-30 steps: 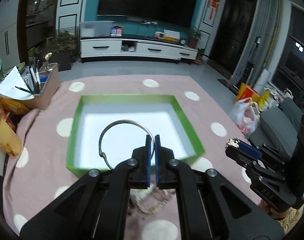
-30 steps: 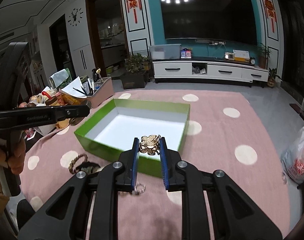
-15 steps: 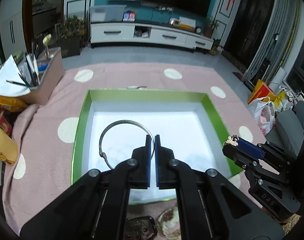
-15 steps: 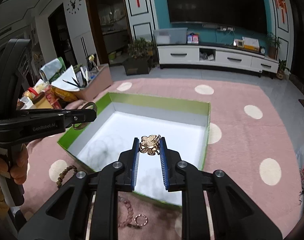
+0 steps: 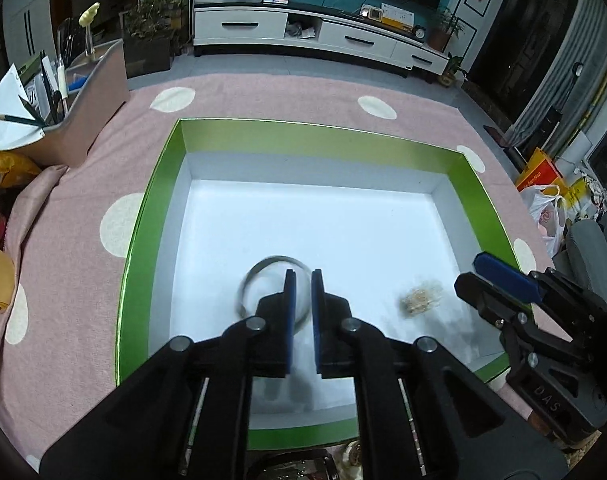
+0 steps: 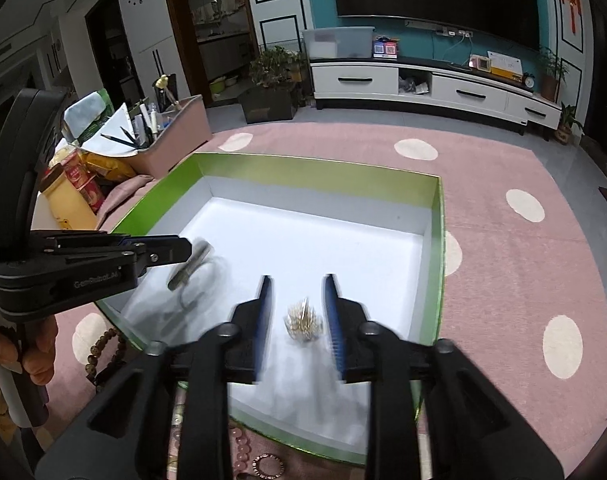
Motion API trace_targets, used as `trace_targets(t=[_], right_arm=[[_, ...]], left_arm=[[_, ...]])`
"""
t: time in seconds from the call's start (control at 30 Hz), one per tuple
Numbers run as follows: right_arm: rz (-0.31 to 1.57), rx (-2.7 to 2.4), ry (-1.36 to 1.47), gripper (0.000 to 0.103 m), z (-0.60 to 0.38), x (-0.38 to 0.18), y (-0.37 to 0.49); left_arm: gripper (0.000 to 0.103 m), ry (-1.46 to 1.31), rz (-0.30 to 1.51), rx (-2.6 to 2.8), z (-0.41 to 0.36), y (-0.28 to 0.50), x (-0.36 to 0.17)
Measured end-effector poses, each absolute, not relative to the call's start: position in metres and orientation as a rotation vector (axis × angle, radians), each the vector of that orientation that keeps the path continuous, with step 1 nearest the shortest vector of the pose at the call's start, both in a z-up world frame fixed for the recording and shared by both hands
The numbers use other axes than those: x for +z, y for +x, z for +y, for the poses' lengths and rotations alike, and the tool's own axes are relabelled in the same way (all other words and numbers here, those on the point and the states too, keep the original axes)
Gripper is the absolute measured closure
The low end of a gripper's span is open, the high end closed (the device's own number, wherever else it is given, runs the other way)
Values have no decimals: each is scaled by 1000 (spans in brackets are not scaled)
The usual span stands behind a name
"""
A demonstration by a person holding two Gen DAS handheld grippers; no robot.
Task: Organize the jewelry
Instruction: 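Open the left gripper to drop the silver bangle into the box while the right releases the charm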
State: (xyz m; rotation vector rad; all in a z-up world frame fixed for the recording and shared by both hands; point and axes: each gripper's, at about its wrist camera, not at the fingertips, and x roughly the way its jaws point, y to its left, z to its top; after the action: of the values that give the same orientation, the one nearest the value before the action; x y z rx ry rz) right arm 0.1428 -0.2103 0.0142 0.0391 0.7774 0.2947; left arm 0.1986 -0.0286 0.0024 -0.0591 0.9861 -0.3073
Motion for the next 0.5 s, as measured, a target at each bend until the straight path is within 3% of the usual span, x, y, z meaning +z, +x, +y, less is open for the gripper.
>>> trace_targets(t=[0.07, 0.2, 0.27, 0.5], right_arm=[[761, 285, 58, 52, -214, 17, 141], [741, 280, 99, 52, -226, 23, 126], [735, 279, 114, 52, -232, 25, 116], [718, 271, 159, 51, -251, 33, 74]], left_arm=[[69, -76, 981, -303, -25, 197, 4], [57, -89, 961, -281, -16, 191, 12], [43, -95, 946, -270, -9, 183, 17], [29, -106, 917, -214, 19, 145, 29]])
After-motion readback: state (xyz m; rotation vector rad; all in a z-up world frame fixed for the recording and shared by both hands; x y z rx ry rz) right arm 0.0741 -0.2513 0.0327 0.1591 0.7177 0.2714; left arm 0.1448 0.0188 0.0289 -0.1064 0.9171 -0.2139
